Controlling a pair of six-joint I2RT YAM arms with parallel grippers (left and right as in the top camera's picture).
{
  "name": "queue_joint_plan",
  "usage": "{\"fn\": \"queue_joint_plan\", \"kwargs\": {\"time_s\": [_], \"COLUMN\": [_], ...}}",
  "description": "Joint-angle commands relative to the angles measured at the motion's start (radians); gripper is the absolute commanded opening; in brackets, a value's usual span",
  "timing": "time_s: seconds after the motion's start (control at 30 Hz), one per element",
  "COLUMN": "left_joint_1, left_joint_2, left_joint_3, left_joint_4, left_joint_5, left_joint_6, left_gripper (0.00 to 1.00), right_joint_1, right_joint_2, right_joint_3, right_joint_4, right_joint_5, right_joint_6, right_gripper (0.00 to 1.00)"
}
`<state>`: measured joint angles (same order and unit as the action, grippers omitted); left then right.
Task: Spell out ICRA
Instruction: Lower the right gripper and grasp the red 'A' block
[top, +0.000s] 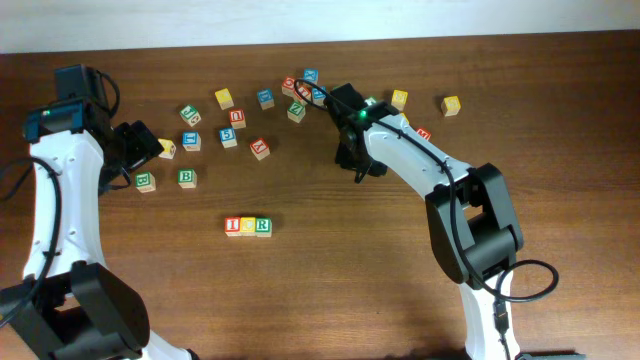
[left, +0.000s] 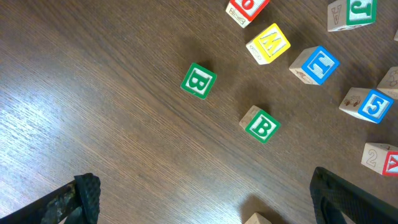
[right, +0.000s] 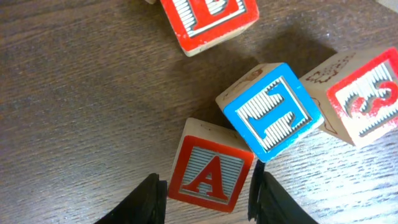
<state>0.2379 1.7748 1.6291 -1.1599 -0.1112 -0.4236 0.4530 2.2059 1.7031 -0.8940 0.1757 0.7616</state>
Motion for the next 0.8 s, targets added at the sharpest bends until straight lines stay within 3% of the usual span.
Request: {"fn": "queue_joint_plan", "kwargs": {"time_s": [0.0,0.23,0.37,0.77], "left_joint_1": [0.003,0.003,0.003,0.003], "left_joint_2": [0.000,0.000,0.000,0.000], "left_joint_3": [0.014,0.014,0.014,0.014], "left_joint_4": [-0.001,-0.001,-0.001,-0.001], "left_joint_5": [0.002,0.002,0.002,0.002], "left_joint_6": [-0.012,-0.012,-0.012,-0.012], "left_gripper": [0.99,0.99,0.99,0.99], "right_joint_1": [-0.002,-0.002,-0.001,0.067], "right_joint_2": [0.011,0.011,0.011,0.011], "right_joint_3": [-0.005,-0.005,-0.005,-0.005], "right_joint_4": [0.001,-0.013,-0.018,-0.131], "right_joint_5": [0.019,0.003,-0.109,-0.383], "right_joint_6": [0.006,0.002,-0.072,-0.208], "right_gripper": [0.33,0.24,0.21,0.23]}}
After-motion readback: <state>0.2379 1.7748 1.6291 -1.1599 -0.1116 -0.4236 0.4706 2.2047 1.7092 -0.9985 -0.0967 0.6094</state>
